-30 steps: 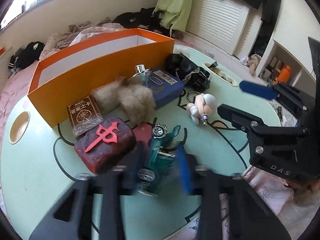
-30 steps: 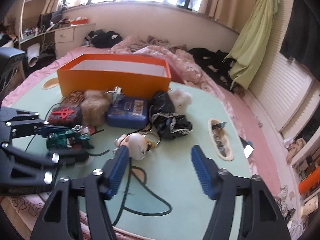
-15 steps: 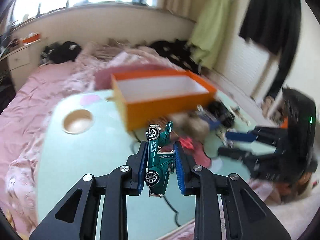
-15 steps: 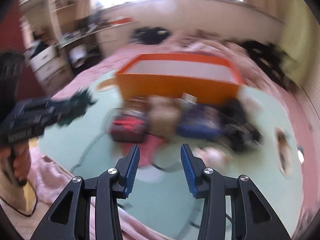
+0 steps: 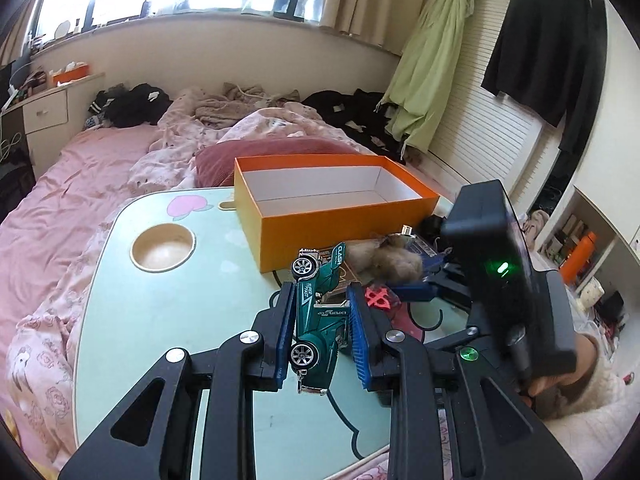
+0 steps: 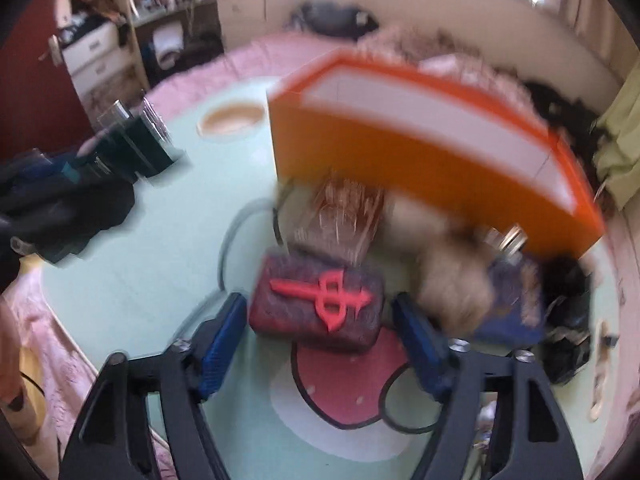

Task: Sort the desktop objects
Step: 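Lift the green toy car with left gripper while right gripper grasps the red case, then drop the toy car into the orange box with left gripper while right drops red case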

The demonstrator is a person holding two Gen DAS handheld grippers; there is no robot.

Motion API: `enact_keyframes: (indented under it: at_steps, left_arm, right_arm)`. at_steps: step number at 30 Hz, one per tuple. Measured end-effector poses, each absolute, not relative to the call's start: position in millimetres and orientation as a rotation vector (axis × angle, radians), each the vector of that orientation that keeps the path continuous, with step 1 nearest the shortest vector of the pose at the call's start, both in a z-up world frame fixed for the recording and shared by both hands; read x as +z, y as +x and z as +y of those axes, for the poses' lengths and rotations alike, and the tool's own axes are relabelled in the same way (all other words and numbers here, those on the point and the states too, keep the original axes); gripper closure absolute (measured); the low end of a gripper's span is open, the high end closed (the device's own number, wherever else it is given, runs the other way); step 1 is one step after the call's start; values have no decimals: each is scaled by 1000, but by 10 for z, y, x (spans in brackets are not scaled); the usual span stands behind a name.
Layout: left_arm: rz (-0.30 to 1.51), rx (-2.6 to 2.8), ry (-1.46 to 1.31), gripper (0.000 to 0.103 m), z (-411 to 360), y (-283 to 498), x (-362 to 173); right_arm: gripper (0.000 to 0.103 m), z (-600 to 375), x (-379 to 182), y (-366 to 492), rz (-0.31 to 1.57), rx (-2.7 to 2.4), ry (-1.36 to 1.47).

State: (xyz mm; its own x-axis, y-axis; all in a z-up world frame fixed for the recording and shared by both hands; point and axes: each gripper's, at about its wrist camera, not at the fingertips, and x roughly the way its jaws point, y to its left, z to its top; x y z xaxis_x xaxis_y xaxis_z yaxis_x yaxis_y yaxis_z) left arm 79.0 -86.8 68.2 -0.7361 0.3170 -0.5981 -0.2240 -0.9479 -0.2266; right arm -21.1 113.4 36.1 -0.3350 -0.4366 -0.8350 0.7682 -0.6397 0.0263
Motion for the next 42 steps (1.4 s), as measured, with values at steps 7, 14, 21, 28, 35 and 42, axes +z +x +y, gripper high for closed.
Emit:
enact_keyframes:
  at_steps: [7,14,21,28,35,42]
  left_arm:
    - [-229,2684,-970,76,-879,661,707]
    - [-268,2646,-983,76,-775,145,963]
    - [-262,2624,-1169,76,-506,-665,710]
    - [-244,2626,-1212,62,-362,-751,500]
    - [-344,2620,-1143,52,-548,-770,572]
    - [-303,2634,-1100,52,-503,-667,635]
  right_arm:
    - [42,1599,745,-76,317,-2039,886]
    - [41,1945,1359,-791,164,-2241,792]
    - [41,1769,1017,-1836,196,-2216,1046]
    - [41,1790,778,-1823,134,-2208,1092]
    - [41,1941,744,-1548,234,-2325,1077]
    - [42,2104,867,-1512,142,-2325,953]
